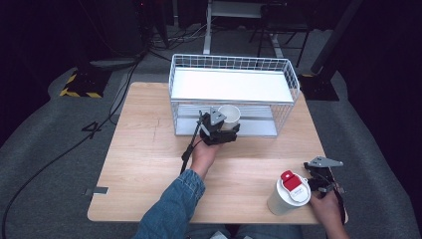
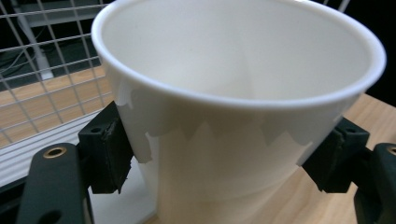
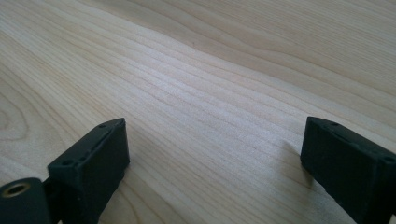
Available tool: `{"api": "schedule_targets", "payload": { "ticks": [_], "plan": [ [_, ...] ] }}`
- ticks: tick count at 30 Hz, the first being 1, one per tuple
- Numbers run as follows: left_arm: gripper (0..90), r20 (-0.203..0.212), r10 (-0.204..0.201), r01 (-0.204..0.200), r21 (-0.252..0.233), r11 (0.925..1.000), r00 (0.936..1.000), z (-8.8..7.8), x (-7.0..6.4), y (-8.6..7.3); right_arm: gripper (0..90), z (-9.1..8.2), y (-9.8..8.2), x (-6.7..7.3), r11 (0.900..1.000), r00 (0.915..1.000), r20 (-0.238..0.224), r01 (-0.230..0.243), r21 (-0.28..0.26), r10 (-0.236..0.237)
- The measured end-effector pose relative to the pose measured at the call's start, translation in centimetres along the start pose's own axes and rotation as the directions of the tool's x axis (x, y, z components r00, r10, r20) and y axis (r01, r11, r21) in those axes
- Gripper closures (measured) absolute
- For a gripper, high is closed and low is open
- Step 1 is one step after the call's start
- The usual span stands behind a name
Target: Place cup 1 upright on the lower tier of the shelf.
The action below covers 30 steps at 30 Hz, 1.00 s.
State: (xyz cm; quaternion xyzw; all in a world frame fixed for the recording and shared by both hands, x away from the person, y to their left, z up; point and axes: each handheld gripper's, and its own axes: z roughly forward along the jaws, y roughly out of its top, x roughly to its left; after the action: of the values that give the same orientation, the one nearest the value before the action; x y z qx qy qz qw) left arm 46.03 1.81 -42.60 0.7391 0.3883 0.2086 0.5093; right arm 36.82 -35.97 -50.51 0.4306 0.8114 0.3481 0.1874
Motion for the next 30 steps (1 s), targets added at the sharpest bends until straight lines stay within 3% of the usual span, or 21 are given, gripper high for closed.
{"api": "schedule_targets", "payload": {
  "ticks": [24, 25, 30],
  "plan": [
    [22.0, -0.08, -0.006, 0.005, -0.022, 0.9998, 0.9968, 3.3, 2.8, -1.5, 8.6, 0.0, 0.0, 0.0, 1.0, 1.0, 0.0, 0.001, -0.001, -0.001],
    [22.0, -0.108, -0.015, 0.012, -0.031, 0.9995, 0.994, 3.5, 3.1, -1.7, 8.7, 0.0, 0.0, 0.0, 1.0, 1.0, 0.0, 0.001, -0.001, -0.001],
    [21.9, -0.138, -0.032, 0.026, -0.043, 0.9987, 0.9899, 3.9, 3.8, -1.9, 8.8, 0.0, 0.0, 0.0, 1.0, 1.0, 0.0, 0.0, -0.002, 0.0]
  ]
}}
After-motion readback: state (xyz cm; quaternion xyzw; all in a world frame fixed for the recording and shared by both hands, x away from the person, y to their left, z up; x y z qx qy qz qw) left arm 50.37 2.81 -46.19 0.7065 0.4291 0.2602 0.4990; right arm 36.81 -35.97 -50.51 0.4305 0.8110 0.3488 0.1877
